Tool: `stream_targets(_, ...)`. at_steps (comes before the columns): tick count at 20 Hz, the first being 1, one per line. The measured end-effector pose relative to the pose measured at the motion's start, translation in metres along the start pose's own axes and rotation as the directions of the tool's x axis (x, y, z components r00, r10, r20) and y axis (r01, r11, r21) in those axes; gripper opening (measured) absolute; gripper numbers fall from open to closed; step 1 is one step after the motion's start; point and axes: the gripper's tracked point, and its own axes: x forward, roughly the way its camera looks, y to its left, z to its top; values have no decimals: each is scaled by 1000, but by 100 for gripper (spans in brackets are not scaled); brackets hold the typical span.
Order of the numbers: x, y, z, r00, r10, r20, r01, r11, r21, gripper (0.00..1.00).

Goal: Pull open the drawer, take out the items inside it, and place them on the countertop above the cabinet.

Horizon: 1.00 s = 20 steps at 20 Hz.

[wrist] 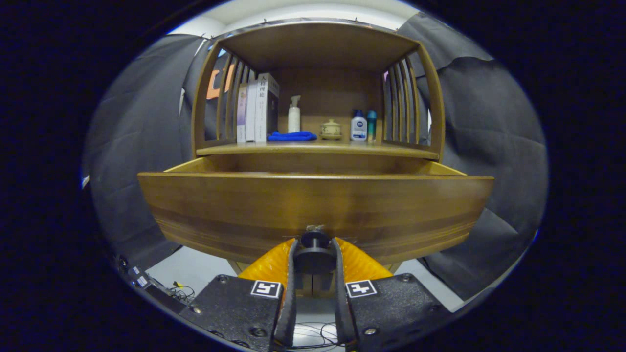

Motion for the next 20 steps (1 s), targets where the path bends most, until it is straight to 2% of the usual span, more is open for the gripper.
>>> stream_targets(9, -34, 0, -14, 999, 19, -31, -17, 999, 42, 35)
stream_targets(20, -37, 0, -16, 999, 10, -37, -9, 1000, 22, 35)
